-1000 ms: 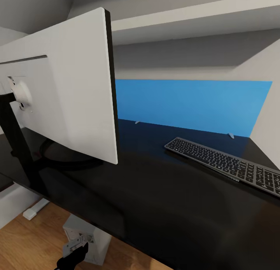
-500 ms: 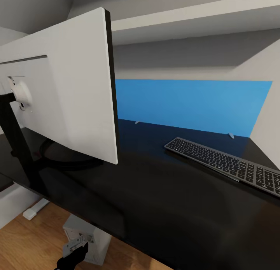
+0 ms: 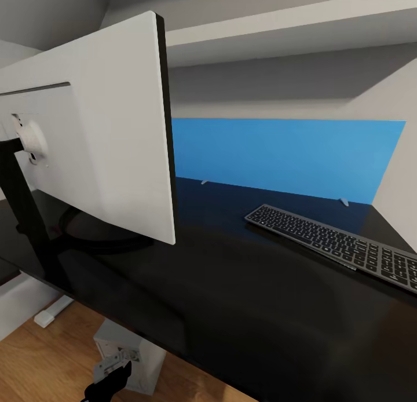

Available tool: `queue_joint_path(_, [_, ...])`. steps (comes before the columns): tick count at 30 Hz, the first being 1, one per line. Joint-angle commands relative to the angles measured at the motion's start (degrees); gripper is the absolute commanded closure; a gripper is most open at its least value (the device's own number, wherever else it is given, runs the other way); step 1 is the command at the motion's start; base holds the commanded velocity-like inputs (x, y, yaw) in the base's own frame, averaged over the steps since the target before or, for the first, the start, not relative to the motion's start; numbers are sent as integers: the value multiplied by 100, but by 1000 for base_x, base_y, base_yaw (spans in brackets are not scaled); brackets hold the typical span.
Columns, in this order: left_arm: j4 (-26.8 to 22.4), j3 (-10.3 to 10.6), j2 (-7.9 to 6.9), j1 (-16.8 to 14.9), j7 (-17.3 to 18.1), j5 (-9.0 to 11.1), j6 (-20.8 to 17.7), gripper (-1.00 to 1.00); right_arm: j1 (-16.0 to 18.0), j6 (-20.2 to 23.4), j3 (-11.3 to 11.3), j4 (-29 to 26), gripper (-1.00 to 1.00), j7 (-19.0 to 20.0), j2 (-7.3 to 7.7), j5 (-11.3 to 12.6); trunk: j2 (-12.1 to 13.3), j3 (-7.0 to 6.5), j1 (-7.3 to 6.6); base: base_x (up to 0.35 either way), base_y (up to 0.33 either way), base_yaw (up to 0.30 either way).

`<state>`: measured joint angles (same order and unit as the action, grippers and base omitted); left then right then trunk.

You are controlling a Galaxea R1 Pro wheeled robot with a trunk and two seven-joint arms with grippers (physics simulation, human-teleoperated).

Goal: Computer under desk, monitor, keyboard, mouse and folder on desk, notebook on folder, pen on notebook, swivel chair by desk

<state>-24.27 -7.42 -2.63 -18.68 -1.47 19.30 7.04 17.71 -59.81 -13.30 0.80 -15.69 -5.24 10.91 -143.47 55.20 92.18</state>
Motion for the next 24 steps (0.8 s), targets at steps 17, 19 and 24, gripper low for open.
queue_joint_path(17, [6,13,-1,-4,-3,56,19,-100,5,-19,-50,13,-100,-5,-3,52,-2,5,-1,7,0,0])
queue_joint_path(19, [8,13,-1,-4,-1,56,29,-100,5,-19,-50,10,-100,-5,-4,52,-2,5,-1,62,0,0])
queue_joint_path(24, [25,13,-1,-4,-2,59,89,-100,5,-19,-51,9,-100,-5,-4,54,-2,5,-1,24,0,0])
